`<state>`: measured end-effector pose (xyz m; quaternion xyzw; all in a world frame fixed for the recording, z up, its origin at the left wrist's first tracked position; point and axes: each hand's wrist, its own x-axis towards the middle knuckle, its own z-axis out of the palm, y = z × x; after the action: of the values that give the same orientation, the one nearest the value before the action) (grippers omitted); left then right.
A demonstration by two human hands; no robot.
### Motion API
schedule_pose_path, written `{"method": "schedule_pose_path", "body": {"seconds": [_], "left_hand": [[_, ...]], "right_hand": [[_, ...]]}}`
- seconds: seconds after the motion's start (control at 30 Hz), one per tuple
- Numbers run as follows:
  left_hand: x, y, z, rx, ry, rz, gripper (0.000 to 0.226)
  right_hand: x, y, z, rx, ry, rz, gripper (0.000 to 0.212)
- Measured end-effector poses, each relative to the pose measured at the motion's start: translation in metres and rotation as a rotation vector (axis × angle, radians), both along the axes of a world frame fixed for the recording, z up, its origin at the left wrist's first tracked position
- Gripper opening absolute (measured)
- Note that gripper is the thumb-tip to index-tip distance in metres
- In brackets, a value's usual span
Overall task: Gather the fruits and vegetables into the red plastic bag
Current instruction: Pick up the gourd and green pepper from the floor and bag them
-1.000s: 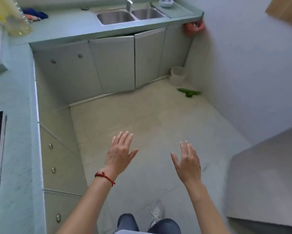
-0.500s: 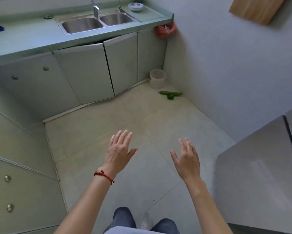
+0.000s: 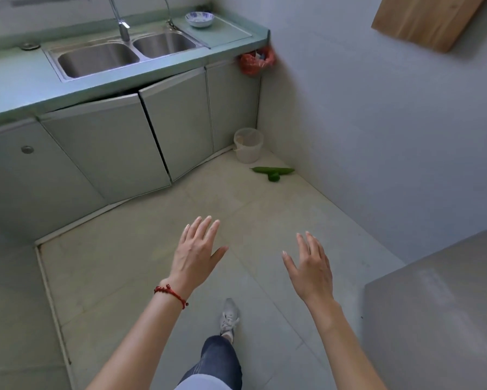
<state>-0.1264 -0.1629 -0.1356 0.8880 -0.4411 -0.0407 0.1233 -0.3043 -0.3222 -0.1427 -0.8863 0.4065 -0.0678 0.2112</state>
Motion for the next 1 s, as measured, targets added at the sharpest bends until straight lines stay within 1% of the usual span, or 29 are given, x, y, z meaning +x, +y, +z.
{"method": "schedule_pose_path", "body": {"seconds": [0.33,0.6,0.77,0.9,1.0], "left_hand": [[0.152,-0.133,0.009,-0.012,-0.01,-0.075,0.062],[0.224,-0.234,-0.004,0.007,0.037,-0.114,0.063],[0.274,-0.318,-0.012,0.009,0.025,-0.118,0.062],[0.313,-0.383,-0.01,-0.009,0.028,-0.103,0.057],[0.339,-0.424,-0.007,0.008,0.018,-0.104,0.059]], "right_hand": [[0.139,-0.117,0.012,0.014,0.017,-0.064,0.059],[0.207,-0.211,0.001,0.049,0.035,-0.108,0.059],[0.254,-0.294,-0.012,0.05,0.037,-0.112,0.059],[0.292,-0.361,-0.01,0.063,0.052,-0.105,0.059],[0.318,-0.404,-0.008,0.067,0.053,-0.083,0.059]]}}
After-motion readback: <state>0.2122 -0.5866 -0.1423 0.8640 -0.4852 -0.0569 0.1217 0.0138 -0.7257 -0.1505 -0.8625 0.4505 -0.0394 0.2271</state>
